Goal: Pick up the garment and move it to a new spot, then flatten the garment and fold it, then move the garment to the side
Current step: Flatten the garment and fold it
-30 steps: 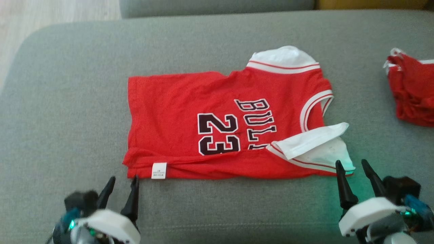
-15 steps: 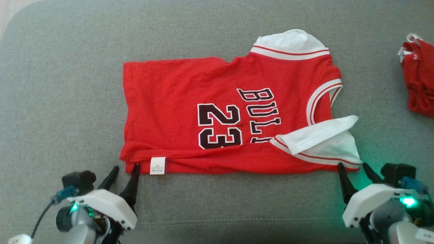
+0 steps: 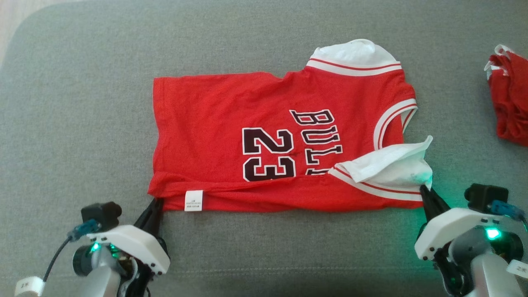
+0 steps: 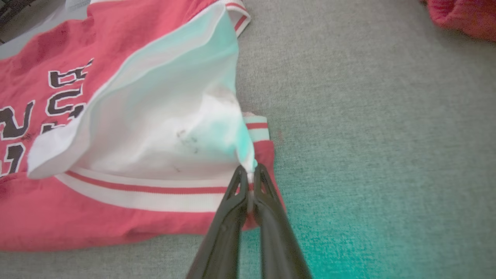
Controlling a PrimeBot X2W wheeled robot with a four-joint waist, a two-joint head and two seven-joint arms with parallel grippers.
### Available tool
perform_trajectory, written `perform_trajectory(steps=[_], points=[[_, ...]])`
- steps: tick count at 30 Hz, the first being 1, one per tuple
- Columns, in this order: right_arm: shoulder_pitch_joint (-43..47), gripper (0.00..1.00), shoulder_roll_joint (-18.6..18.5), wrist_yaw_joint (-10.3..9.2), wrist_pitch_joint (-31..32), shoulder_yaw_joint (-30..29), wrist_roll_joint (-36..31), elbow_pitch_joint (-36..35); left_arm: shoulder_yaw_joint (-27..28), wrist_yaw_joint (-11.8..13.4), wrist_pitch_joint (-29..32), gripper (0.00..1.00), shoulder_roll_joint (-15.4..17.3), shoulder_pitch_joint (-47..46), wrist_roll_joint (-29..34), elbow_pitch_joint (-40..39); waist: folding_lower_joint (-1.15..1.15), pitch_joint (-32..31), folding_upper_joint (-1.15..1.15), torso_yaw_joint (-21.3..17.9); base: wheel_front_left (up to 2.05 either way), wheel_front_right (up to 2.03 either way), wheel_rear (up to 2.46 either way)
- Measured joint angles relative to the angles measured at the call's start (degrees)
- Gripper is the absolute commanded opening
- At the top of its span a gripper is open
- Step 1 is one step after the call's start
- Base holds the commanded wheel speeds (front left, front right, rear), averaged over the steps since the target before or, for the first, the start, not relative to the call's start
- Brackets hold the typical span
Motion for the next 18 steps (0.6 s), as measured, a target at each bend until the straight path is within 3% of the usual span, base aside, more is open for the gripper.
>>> perform_trajectory(steps=[8, 18], points=[[3.75, 0.00, 0.03, 0.00, -0.45, -1.75, 4.03, -3.64, -0.66, 0.94, -1.12, 0.00, 0.32, 4.75, 0.09, -4.47, 0.00, -1.89, 0.00, -0.03, 0.00, 0.00, 0.00], [10.31, 0.00, 0.10, 0.00, 2.03, -2.34, 6.33, -8.43, 0.24, 2.88, 3.41, 0.00, 3.10, 10.45, -1.22, -11.68, 0.00, -3.92, 0.00, 0.00, 0.00, 0.00, 0.00]])
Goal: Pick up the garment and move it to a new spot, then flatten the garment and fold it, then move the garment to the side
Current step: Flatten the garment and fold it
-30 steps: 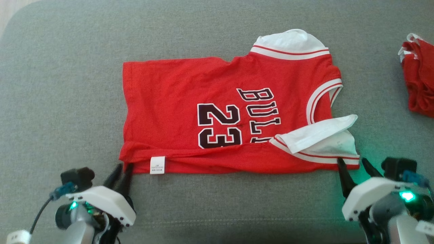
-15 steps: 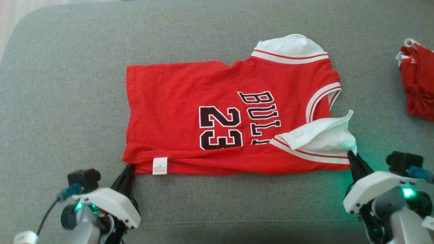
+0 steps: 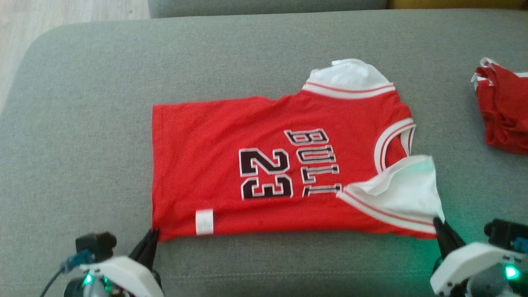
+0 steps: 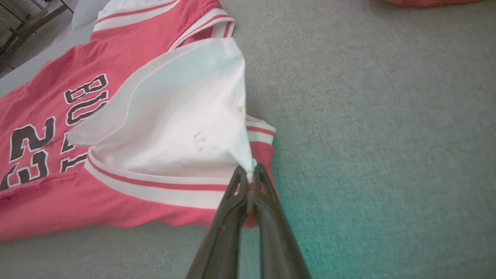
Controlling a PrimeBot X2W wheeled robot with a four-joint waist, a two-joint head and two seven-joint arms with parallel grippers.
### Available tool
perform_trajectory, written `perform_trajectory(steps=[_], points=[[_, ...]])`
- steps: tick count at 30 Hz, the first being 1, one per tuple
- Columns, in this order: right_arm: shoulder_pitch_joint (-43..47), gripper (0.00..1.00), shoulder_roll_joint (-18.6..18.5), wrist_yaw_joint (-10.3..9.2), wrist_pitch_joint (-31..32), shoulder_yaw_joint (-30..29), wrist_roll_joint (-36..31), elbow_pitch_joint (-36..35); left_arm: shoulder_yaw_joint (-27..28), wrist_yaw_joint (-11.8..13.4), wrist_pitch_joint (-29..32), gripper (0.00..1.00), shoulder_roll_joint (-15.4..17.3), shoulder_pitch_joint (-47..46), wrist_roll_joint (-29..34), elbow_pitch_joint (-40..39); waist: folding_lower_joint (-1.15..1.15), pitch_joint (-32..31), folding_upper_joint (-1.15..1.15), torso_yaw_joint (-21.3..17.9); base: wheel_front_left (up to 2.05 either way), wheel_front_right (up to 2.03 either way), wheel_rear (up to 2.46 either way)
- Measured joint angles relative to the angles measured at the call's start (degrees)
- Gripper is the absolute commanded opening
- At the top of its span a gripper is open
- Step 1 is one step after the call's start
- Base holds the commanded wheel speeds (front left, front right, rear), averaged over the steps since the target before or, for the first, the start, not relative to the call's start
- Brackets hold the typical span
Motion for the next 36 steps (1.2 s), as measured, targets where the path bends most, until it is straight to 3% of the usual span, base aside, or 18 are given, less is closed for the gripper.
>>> perform_trajectory(steps=[7, 8, 9, 10, 13, 23, 36], points=[[3.43, 0.00, 0.09, 0.00, 0.55, 0.19, 2.02, -1.62, 0.19, 1.24, 2.32, 0.00, 0.51, 3.98, -1.07, -2.94, 0.00, -0.85, 0.00, -0.50, 0.00, 0.00, 0.00], [3.47, 0.28, 0.09, 0.00, 0.57, 0.27, 2.41, -1.59, 0.19, 1.23, 2.37, 0.25, 0.59, 3.97, -1.07, -2.98, 0.00, -0.97, 0.00, -0.50, 0.00, 0.00, 0.00], [3.50, 0.66, 0.09, 0.00, 0.66, 0.38, 2.41, -1.58, 0.18, 1.24, 2.41, 1.00, 0.60, 3.97, -1.10, -2.89, 0.00, -1.16, 0.00, -0.49, 0.00, 0.00, 0.00], [3.50, 1.00, 0.09, 0.00, 0.57, 0.54, 2.53, -1.68, 0.12, 1.44, 2.70, 1.00, 0.60, 3.97, -1.08, -2.82, 0.00, -1.33, 0.00, -0.50, 0.00, 0.00, 0.00], [3.53, 1.00, 0.09, 0.00, -0.80, 0.70, 2.71, -2.74, 0.21, 2.75, 2.27, 1.00, 0.60, 4.24, -1.03, -2.88, 0.00, -2.00, 0.00, -0.72, 0.00, 0.00, 0.00], [-0.29, 1.00, 0.05, 0.00, -13.88, 3.38, -5.34, -11.34, 2.18, 7.83, -8.17, 1.00, 0.58, 3.19, 3.77, -9.60, 0.00, -3.61, 0.00, -1.08, 0.00, 0.00, 0.00], [-6.95, 1.00, -0.01, 0.00, -17.26, 5.87, -6.87, -6.25, 0.34, 7.19, -9.58, 1.00, -0.67, -6.98, 5.16, -6.14, 0.00, -2.75, 0.00, -0.59, 0.00, 0.00, 0.00]])
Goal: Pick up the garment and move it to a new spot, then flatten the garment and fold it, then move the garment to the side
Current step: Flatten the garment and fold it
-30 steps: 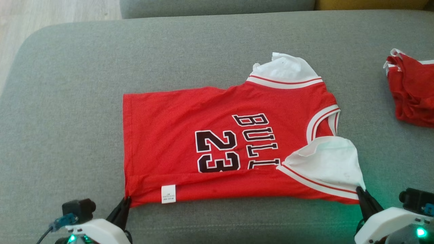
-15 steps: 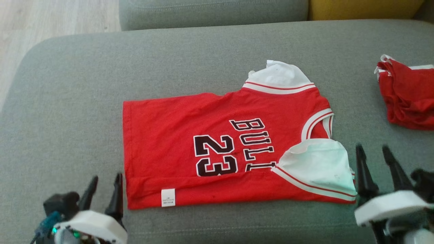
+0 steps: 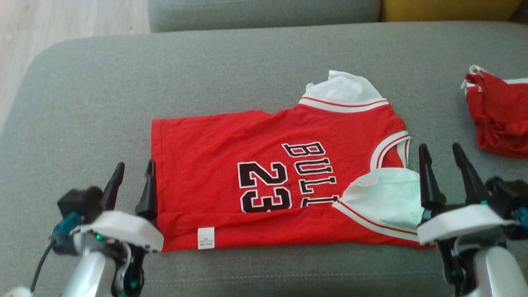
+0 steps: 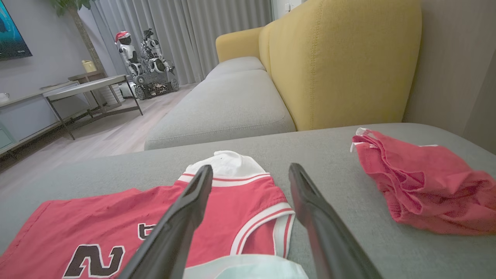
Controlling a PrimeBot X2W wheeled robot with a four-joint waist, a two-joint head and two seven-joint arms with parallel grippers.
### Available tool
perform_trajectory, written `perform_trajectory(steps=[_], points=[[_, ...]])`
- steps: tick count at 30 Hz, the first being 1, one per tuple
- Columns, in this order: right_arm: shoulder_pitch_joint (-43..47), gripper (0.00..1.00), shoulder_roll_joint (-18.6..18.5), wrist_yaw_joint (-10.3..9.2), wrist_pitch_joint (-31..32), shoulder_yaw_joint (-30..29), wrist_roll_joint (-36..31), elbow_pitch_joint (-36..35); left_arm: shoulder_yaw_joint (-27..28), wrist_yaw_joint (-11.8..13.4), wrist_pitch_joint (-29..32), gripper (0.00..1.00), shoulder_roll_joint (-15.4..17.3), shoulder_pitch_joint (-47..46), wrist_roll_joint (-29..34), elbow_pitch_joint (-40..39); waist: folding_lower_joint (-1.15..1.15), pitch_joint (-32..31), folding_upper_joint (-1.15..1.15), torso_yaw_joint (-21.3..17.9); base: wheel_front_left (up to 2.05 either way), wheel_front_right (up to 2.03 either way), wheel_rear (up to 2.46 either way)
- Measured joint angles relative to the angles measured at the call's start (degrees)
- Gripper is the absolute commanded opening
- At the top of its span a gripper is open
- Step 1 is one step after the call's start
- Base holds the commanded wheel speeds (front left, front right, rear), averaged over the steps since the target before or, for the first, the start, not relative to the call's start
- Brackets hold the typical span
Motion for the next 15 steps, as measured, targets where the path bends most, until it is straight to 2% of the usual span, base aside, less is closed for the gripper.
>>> perform_trajectory(steps=[3, 8, 15], points=[[-3.48, 1.00, -0.02, 0.00, -0.69, -0.49, 0.00, 2.01, -0.23, -0.70, 0.10, 1.00, -0.42, -4.04, -0.02, 3.19, 0.00, 1.42, 0.00, -0.14, 0.00, 0.00, 0.00], [-12.04, 1.00, -0.11, 0.00, -1.88, -0.49, 0.00, 6.82, -0.65, -3.23, 2.01, 1.00, -0.82, -14.39, -0.63, 11.05, 0.00, 4.58, 0.00, -0.44, 0.00, 0.00, 0.00], [-21.58, 1.00, -0.49, 0.00, -2.99, 1.47, -0.01, 13.07, -0.97, -6.68, 6.13, 1.00, -1.44, -27.70, -2.80, 27.22, 0.00, 9.87, 0.00, -0.85, 0.00, 0.00, 0.00]])
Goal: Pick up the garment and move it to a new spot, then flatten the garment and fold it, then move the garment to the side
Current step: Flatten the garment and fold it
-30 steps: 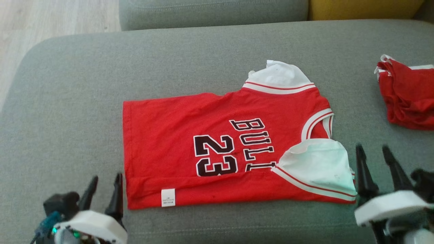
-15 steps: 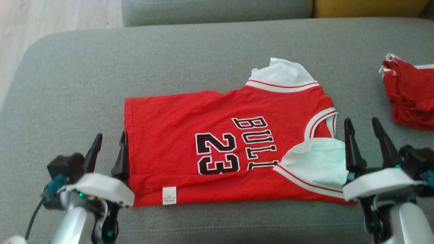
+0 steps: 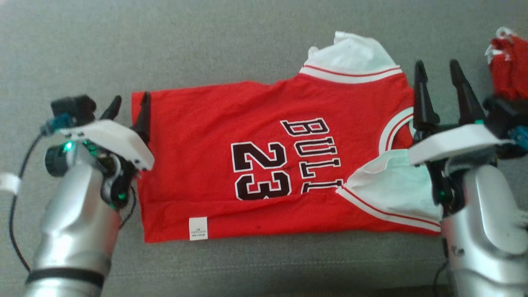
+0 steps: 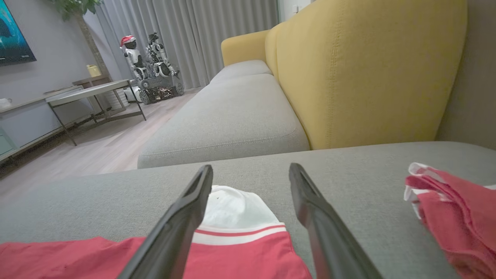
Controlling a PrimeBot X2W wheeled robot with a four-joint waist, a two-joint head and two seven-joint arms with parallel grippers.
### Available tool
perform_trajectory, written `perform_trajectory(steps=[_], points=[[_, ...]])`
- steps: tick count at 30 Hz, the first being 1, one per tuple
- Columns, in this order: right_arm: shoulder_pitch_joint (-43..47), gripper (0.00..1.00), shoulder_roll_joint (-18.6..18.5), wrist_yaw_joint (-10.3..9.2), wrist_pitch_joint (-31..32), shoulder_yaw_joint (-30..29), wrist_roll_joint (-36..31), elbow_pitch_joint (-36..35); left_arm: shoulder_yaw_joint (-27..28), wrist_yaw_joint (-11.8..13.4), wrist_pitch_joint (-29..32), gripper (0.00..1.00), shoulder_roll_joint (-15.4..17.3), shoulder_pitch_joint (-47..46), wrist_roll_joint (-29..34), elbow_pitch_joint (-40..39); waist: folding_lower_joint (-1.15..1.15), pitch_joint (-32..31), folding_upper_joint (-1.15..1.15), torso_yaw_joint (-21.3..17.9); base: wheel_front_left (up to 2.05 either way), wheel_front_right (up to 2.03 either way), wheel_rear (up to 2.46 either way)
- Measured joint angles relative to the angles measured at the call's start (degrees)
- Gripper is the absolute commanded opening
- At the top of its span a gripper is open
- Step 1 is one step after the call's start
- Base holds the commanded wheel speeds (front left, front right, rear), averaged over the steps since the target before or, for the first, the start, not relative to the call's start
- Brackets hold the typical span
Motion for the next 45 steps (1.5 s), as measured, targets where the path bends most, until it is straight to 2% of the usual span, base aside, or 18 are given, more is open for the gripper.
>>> perform_trajectory(steps=[5, 10, 11, 12, 13, 18, 23, 28, 34, 41, 42, 43, 44, 45], points=[[-3.16, 1.00, -0.04, 0.00, -1.24, 1.63, 0.02, 2.37, 0.73, -0.97, 1.54, 1.00, 0.04, -5.44, -1.41, 9.00, 0.00, 2.87, 0.00, -0.57, 0.00, 0.00, 0.00], [-5.32, 1.00, -0.10, 0.00, -2.44, 2.30, 0.24, 4.74, 1.00, -2.94, 1.71, 1.00, 0.04, -9.27, -3.08, 15.74, 0.00, 5.14, 0.00, -1.64, 0.00, 0.00, 0.00], [-5.53, 1.00, -0.12, 0.00, -2.49, 2.29, 0.37, 5.09, 0.98, -3.24, 1.71, 0.72, 0.07, -10.17, -3.48, 16.57, 0.00, 5.40, 0.00, -1.79, 0.00, 0.00, 0.00], [-5.72, 1.00, -0.12, 0.00, -2.49, 2.26, 0.68, 5.53, 0.78, -3.47, 1.69, 0.19, 0.05, -11.05, -3.63, 17.38, 0.00, 5.58, 0.00, -1.92, 0.00, 0.00, 0.00], [-5.94, 1.00, -0.23, 0.00, -2.49, 2.18, 0.83, 6.00, 0.60, -3.50, 1.38, 0.00, 0.02, -11.76, -3.79, 18.06, 0.00, 5.72, 0.00, -1.98, 0.00, 0.00, 0.00], [-8.64, 1.00, -1.71, 0.00, -2.45, 1.56, 1.62, 8.33, -1.14, -3.96, -0.52, 0.00, -0.30, -12.76, -3.85, 20.51, 0.00, 5.92, 0.00, -1.53, 0.00, 0.00, 0.00], [-15.67, 1.00, -4.92, 0.00, -0.43, 1.80, 2.81, 13.01, -3.54, -3.97, -2.24, 0.00, -2.52, -14.80, -3.86, 22.12, 0.00, 6.36, 0.00, 0.69, 0.00, 0.00, 0.00], [-25.11, 1.00, -9.22, 0.00, 5.48, 4.80, 4.39, 24.46, -7.84, -3.97, -3.34, 0.00, -6.08, -17.07, -5.49, 22.23, 0.00, 7.72, 0.00, 4.99, 0.00, 0.00, 0.00], [-29.97, 1.00, -11.93, 0.00, 12.24, 8.67, 4.56, 35.68, -11.46, -4.35, -4.65, 0.00, -7.31, -17.93, -8.02, 22.17, 0.00, 9.17, 0.00, 8.79, 0.00, 0.00, 0.00], [-33.79, 1.00, -12.76, 0.00, 17.93, 13.45, 7.06, 41.30, -14.52, -4.37, -6.05, 0.00, -7.65, -18.85, -11.00, 22.41, 0.00, 9.95, 0.00, 10.03, 0.00, 0.00, 0.00], [-34.19, 0.84, -12.85, 0.00, 18.08, 13.73, 7.69, 41.68, -14.88, -4.37, -6.12, 0.00, -7.61, -18.91, -11.48, 22.49, 0.00, 9.96, 0.00, 9.98, 0.00, 0.00, 0.00], [-34.48, 0.11, -12.91, 0.00, 18.24, 14.13, 8.18, 41.98, -15.28, -4.37, -6.31, 0.00, -7.57, -18.97, -11.94, 22.54, 0.00, 9.95, 0.00, 9.92, 0.00, 0.00, 0.00], [-34.53, 0.00, -12.93, 0.00, 18.23, 14.43, 8.77, 42.09, -15.68, -4.36, -6.39, 0.00, -7.55, -19.03, -12.35, 22.59, 0.00, 9.93, 0.00, 9.84, 0.00, 0.00, 0.00], [-34.52, 0.00, -12.93, 0.00, 17.97, 14.71, 9.39, 42.11, -15.91, -4.36, -6.79, 0.00, -7.50, -19.16, -12.73, 22.68, 0.00, 9.88, 0.00, 9.74, 0.00, 0.00, 0.00]])
